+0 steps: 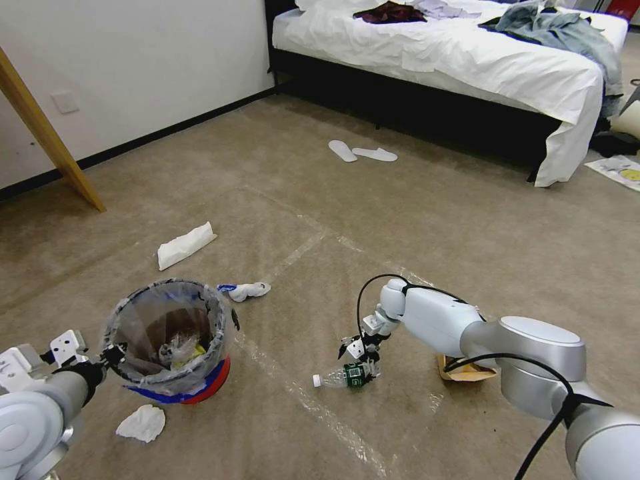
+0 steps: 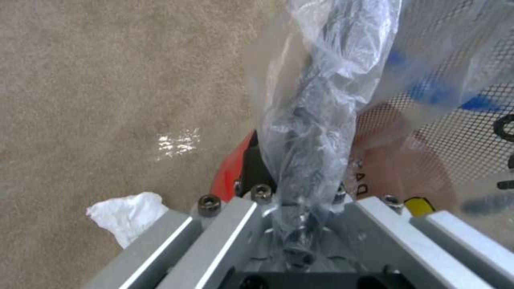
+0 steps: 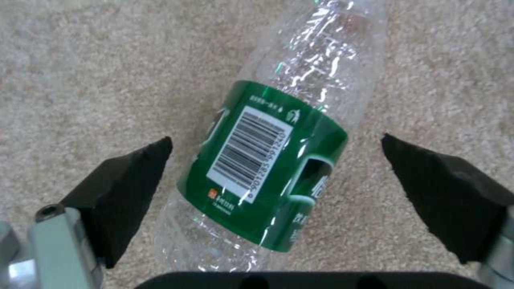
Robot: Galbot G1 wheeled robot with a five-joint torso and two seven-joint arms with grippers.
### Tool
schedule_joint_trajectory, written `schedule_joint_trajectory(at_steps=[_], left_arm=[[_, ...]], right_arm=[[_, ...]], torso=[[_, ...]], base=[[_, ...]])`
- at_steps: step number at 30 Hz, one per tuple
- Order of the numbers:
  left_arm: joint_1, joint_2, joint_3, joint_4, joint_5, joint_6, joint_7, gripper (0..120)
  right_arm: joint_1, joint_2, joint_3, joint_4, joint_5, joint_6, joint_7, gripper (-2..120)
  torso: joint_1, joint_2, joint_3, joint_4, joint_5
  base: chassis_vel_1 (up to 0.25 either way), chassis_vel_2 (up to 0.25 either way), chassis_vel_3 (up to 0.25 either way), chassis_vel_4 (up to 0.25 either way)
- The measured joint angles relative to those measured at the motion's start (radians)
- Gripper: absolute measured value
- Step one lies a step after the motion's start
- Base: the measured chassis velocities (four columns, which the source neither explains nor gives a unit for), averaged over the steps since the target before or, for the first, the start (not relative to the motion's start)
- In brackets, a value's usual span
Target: Pick up the trash bin and place the garbage on the floor into it.
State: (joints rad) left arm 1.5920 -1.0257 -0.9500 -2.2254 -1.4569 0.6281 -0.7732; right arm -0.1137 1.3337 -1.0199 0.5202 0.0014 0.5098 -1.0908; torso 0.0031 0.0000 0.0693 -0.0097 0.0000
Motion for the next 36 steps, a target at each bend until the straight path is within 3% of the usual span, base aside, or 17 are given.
schedule_joint_trajectory(at_steps=[12, 16, 19, 22, 32, 36], left_arm=[[0.006, -0.003, -0.003, -0.002, 0.004, -0.001, 0.005, 0], [0.003, -0.003, -0.003, -0.003, 0.006, -0.003, 0.005, 0], [0.002, -0.003, -0.003, -0.003, 0.006, -0.004, 0.005, 0], [0.002, -0.003, -0.002, 0.0, 0.009, -0.005, 0.006, 0], [0.004, -0.002, 0.0, -0.003, 0.009, -0.005, 0.006, 0], [0.012, 0.008, -0.001, -0.013, 0.003, -0.006, 0.002, 0]], right_arm=[[-0.012, 0.014, 0.001, -0.013, -0.048, 0.015, 0.021, 89], [-0.011, 0.02, 0.001, -0.018, -0.048, 0.015, 0.022, 70], [-0.01, 0.021, 0.002, -0.02, -0.047, 0.015, 0.022, 64], [-0.01, 0.023, 0.002, -0.02, -0.044, 0.018, 0.022, 48], [-0.011, 0.017, 0.04, -0.019, 0.007, 0.029, 0.022, 25], [0.003, -0.022, 0.162, 0.04, 0.161, -0.006, 0.029, 22]], torso=[[0.0, 0.0, 0.0, 0.0, 0.0], [0.0, 0.0, 0.0, 0.0, 0.0], [0.0, 0.0, 0.0, 0.0, 0.0], [0.0, 0.0, 0.0, -0.0001, -0.0004], [0.0, 0.0, 0.0, 0.0001, 0.0001], [0.0, 0.0, 0.0, 0.0001, 0.0003]], base=[[0.0, 0.0, 0.0, 0.0], [0.0, 0.0, 0.0, 0.0], [0.0, 0.0, 0.0, 0.0], [0.0, 0.0, 0.0, 0.0], [0.0, 0.0, 0.0, 0.0], [0.0, 0.0, 0.0, 0.0]])
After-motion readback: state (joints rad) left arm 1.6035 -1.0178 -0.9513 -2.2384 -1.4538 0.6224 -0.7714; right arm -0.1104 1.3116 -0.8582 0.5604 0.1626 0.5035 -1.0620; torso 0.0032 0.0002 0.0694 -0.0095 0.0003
